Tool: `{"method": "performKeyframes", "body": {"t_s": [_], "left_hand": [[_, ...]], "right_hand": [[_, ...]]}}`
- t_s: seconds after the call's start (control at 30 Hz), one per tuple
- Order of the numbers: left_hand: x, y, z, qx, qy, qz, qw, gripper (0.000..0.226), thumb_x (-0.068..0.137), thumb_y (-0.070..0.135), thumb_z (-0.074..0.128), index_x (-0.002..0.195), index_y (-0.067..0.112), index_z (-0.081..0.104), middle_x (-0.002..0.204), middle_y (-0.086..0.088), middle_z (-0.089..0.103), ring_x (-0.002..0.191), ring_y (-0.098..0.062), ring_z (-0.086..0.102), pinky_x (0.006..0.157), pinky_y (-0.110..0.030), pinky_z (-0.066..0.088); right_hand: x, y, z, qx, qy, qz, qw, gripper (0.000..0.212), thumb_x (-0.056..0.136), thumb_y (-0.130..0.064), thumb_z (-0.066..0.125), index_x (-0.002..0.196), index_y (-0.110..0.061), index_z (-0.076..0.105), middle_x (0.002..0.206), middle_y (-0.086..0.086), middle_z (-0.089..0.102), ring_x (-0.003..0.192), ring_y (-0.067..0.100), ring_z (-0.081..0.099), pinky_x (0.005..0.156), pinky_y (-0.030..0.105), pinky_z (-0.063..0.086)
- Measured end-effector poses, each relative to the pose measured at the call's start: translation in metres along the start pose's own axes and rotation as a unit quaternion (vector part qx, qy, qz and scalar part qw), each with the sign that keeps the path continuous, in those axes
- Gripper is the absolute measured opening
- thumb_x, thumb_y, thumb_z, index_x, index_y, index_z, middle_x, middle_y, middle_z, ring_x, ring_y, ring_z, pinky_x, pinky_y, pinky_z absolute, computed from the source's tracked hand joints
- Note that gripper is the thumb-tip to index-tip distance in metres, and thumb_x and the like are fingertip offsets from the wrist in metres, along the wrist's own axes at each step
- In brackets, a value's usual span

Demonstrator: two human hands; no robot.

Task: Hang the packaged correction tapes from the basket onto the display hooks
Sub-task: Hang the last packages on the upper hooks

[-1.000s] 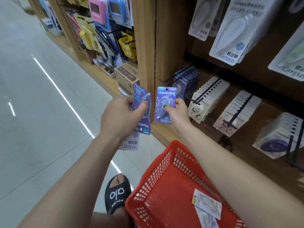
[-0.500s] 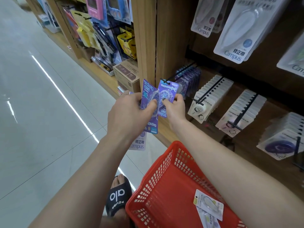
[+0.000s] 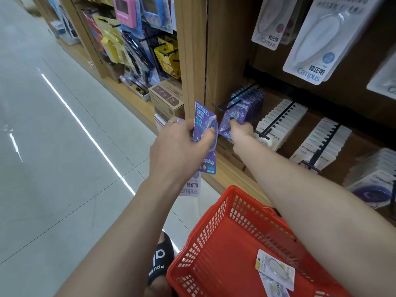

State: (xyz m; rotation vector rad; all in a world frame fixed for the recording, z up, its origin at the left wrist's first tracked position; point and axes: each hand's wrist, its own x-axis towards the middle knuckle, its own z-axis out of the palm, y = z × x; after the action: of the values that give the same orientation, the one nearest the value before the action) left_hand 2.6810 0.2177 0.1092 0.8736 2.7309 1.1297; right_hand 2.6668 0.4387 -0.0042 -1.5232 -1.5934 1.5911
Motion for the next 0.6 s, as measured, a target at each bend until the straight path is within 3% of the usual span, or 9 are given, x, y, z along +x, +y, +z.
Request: {"method": "performKeyframes", "body": {"t_s": [0.07,0.17,0.27,0.33,0.4,0.5,0.6], "left_hand": [[0.000,0.000,0.000,-0.007,-0.001,0.000,1.000,0.036,0.092,0.070,0.060,0.104,0.037,0.053,0.106,0.011,0.066,0.081,-0.006,0.066,0.069,-0.023,0.055],[0.001,0.000,-0.001,-0.024,-0.006,-0.014,1.000,0.037,0.091,0.071,0.060,0.106,0.037,0.054,0.106,0.013,0.068,0.081,-0.007,0.069,0.071,-0.023,0.057],[0.002,-0.001,-0.003,-0.056,-0.011,-0.025,0.998,0.036,0.092,0.069,0.060,0.106,0.036,0.057,0.105,0.013,0.071,0.081,-0.007,0.071,0.073,-0.026,0.059],[0.000,-0.001,-0.005,-0.082,-0.015,-0.036,0.996,0.041,0.092,0.067,0.061,0.111,0.030,0.063,0.103,0.014,0.073,0.082,-0.008,0.073,0.072,-0.024,0.058],[-0.001,-0.003,-0.009,-0.097,-0.014,-0.042,0.994,0.044,0.092,0.065,0.061,0.114,0.027,0.065,0.100,0.015,0.073,0.080,-0.008,0.074,0.070,-0.022,0.056],[-0.003,-0.008,-0.014,-0.116,-0.052,-0.048,0.991,0.040,0.091,0.063,0.065,0.111,0.028,0.066,0.097,0.015,0.073,0.077,-0.006,0.075,0.067,-0.020,0.054],[-0.005,-0.013,-0.020,-0.106,-0.141,-0.035,0.984,0.032,0.088,0.063,0.068,0.101,0.034,0.066,0.089,0.016,0.074,0.074,0.003,0.074,0.064,-0.018,0.053]], "right_hand": [[0.003,0.001,-0.001,-0.035,-0.033,0.038,0.998,0.064,0.100,-0.047,0.059,0.147,-0.005,0.046,0.145,0.018,0.057,0.131,0.038,0.057,0.112,0.048,0.047],[-0.011,0.012,-0.004,-0.088,-0.045,0.054,0.994,0.067,0.097,-0.049,0.064,0.147,-0.006,0.047,0.140,0.016,0.061,0.125,0.037,0.061,0.110,0.048,0.048],[-0.036,0.025,-0.010,-0.062,-0.055,0.030,0.996,0.048,0.101,-0.036,0.061,0.136,-0.004,0.051,0.133,0.018,0.063,0.121,0.036,0.064,0.105,0.048,0.053],[-0.062,0.027,-0.018,0.037,-0.119,0.038,0.991,0.025,0.106,-0.032,0.057,0.116,-0.010,0.059,0.115,0.014,0.072,0.105,0.028,0.074,0.087,0.039,0.062],[-0.093,0.021,-0.031,0.124,-0.201,0.031,0.971,0.023,0.107,-0.033,0.057,0.109,-0.011,0.062,0.098,0.009,0.076,0.087,0.019,0.078,0.067,0.027,0.061],[-0.125,0.006,-0.050,0.205,-0.282,-0.037,0.936,0.029,0.104,-0.031,0.061,0.125,-0.010,0.061,0.110,0.009,0.075,0.097,0.021,0.076,0.079,0.032,0.059],[-0.138,-0.013,-0.069,0.183,-0.355,-0.106,0.911,0.044,0.100,-0.018,0.066,0.141,-0.026,0.052,0.126,0.003,0.068,0.109,0.018,0.073,0.092,0.032,0.058]]}}
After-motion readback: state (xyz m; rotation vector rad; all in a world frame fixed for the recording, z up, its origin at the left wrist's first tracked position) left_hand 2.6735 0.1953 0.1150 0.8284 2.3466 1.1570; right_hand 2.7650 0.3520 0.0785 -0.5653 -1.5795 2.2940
